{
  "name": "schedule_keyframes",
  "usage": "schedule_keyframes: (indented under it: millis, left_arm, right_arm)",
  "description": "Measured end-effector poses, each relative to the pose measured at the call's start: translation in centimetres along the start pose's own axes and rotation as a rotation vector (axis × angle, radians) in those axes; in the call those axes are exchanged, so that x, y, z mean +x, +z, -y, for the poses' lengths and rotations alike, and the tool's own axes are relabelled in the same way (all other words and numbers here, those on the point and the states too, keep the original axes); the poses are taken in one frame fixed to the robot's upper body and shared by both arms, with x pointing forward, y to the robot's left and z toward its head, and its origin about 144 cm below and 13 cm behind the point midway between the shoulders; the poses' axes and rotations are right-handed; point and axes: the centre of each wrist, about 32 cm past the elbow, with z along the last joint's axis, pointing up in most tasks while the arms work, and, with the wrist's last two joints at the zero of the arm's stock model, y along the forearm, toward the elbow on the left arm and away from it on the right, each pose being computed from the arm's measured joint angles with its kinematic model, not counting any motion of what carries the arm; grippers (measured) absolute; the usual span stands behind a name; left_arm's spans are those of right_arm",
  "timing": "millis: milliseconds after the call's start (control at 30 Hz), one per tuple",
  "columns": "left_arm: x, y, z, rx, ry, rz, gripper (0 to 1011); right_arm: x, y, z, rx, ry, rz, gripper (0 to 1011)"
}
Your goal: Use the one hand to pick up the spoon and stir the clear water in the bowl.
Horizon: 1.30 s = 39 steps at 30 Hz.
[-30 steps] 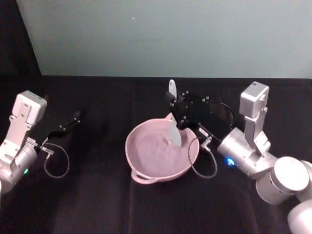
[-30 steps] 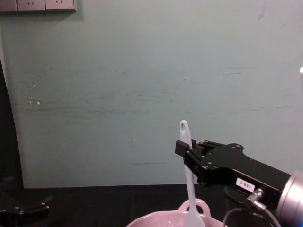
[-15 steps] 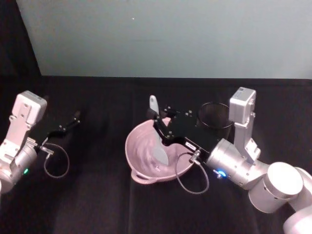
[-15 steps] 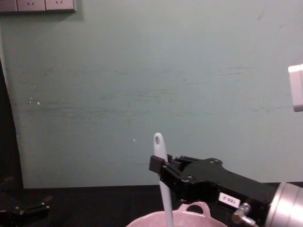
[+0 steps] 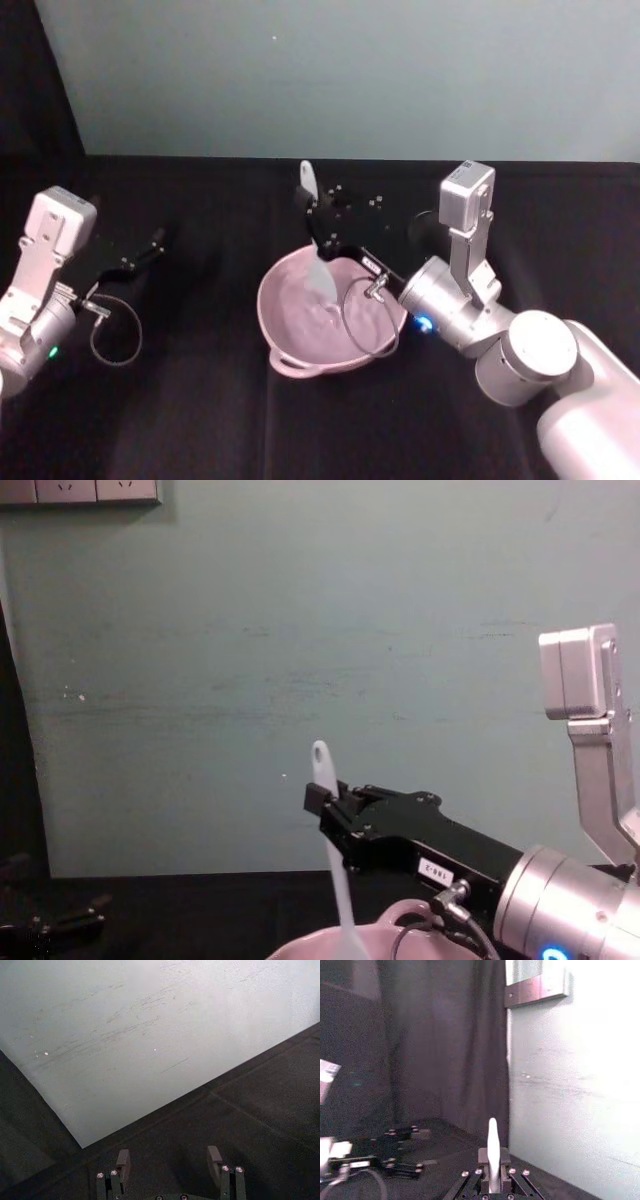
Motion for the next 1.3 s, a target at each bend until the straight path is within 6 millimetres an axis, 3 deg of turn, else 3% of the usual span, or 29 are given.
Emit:
schedule_keyframes:
  millis: [333, 633, 1000, 1300]
  left_arm:
    - [0.0, 0.0, 0.0, 0.000, 0.000, 0.000, 1011]
    - [0.0, 0.0, 0.0, 0.000, 0.000, 0.000, 1011]
    - [0.0, 0.0, 0.0, 0.000, 0.000, 0.000, 1011]
    - [0.0, 0.0, 0.0, 0.000, 0.000, 0.000, 1011]
  right_arm:
    - [1.7, 0.4, 0.9, 0.000, -0.061, 0.051, 136]
    - [1.8, 1.8, 2.3, 0.013, -0.058, -0.019, 136]
    - [2.6, 5.3, 3.4, 0.101, -0.067, -0.113, 136]
    - [5.0, 8.4, 5.0, 0.198, -0.136, -0.139, 136]
